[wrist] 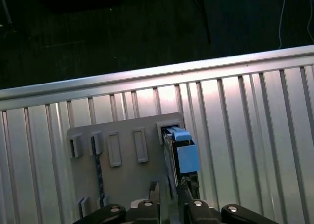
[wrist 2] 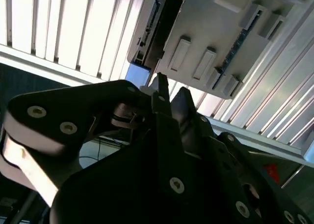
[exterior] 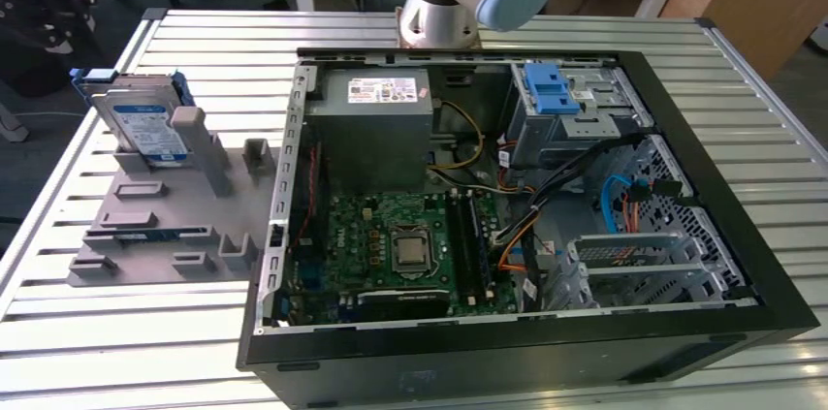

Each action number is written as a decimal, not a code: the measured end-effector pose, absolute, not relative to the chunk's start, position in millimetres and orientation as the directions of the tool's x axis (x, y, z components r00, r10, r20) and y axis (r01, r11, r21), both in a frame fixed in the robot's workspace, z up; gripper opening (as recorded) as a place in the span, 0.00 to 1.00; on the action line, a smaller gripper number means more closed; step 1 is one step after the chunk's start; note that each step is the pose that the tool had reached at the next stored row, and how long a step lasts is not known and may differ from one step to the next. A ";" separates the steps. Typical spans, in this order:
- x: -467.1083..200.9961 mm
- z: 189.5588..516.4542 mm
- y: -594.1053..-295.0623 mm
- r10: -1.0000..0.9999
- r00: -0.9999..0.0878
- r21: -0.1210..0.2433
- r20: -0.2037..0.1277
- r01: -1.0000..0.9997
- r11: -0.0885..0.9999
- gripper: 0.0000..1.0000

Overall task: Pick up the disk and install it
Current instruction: 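Pick up the disk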

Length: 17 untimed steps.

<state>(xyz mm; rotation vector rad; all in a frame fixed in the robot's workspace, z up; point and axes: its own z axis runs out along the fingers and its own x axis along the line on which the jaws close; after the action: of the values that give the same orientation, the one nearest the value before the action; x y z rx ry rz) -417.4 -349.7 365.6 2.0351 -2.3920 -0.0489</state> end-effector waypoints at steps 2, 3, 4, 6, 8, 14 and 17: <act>-420.7 363.6 -348.7 -0.987 -0.158 0.024 -0.020 -0.987 0.157 0.29; -421.8 362.6 -348.3 -0.988 -0.154 0.024 -0.020 -0.988 0.154 0.35; -422.2 361.7 -348.3 -0.989 -0.146 0.024 -0.020 -0.989 0.146 0.41; -422.2 359.4 -348.4 -0.993 -0.114 0.024 -0.020 -0.993 0.114 0.47; -422.3 357.5 -348.3 -0.997 -0.081 0.024 -0.020 -0.996 0.081 0.53; -422.3 350.4 -343.1 -0.998 -0.059 0.024 -0.020 -0.998 0.058 0.65; -423.1 347.7 -342.3 -0.998 -0.052 0.024 -0.021 -0.998 0.051 0.65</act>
<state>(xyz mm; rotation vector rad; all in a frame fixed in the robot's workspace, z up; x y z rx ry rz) -423.1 -342.3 347.7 2.1622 -2.2765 -0.0498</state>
